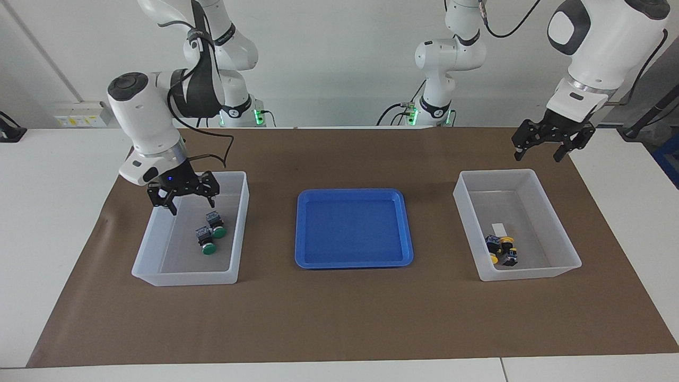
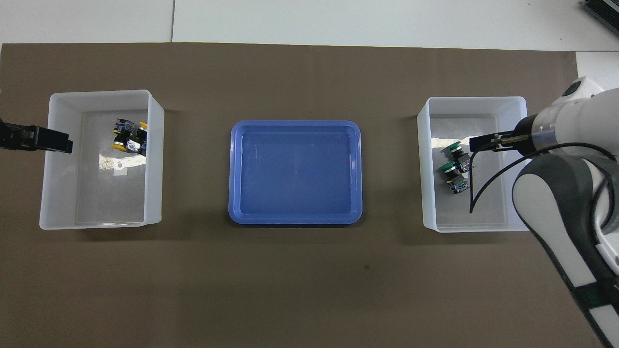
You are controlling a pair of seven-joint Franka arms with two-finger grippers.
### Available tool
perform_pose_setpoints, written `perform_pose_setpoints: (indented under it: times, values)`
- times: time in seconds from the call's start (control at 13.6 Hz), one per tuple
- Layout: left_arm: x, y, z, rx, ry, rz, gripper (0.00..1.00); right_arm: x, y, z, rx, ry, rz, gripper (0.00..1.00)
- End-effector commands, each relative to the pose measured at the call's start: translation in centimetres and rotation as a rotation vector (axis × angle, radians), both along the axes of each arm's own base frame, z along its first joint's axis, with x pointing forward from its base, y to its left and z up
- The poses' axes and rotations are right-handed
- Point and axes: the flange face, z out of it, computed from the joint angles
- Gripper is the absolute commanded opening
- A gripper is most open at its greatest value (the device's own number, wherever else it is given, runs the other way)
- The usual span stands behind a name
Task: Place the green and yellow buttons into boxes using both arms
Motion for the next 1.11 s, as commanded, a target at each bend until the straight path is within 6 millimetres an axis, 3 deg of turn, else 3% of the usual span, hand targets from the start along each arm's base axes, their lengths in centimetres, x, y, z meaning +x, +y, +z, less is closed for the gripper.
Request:
perform_pose_setpoints:
  times: [0.0, 0.22, 0.37, 0.44, 0.52, 0.59, 0.66, 1.03]
  values:
    - [-0.6, 0.1, 0.0, 0.021, 0.011, 0.02, 1.0, -0.3, -0.6, 4.7, -0.009, 0.035, -0.062, 1.0]
    - [-0.6, 0.3, -0.1, 0.021, 0.015, 0.025, 1.0, -1.2, -1.7, 8.8, -0.016, 0.068, -0.101, 1.0]
    - [-0.7, 0.3, 0.0, 0.021, 0.017, 0.025, 1.0, -1.9, -1.7, 10.3, -0.031, 0.092, -0.097, 1.0]
    - [-0.7, 0.3, 0.0, 0.021, 0.017, 0.025, 1.0, -2.4, -2.8, 10.9, -0.031, 0.096, -0.119, 1.0]
    - [-0.7, 0.3, -0.1, 0.021, 0.017, 0.025, 1.0, -2.5, -2.5, 10.7, -0.032, 0.103, -0.118, 1.0]
    - [-0.7, 0.4, -0.3, 0.021, 0.019, 0.026, 1.0, -2.9, -3.9, 10.7, -0.021, 0.126, -0.141, 1.0]
    - [-0.7, 0.4, -0.2, 0.02, 0.019, 0.028, 1.0, -3.5, -4.1, 10.6, -0.016, 0.144, -0.141, 1.0]
    - [-0.8, 0.6, -0.3, 0.02, 0.017, 0.031, 1.0, -4.2, -4.1, 11.4, -0.011, 0.154, -0.137, 1.0]
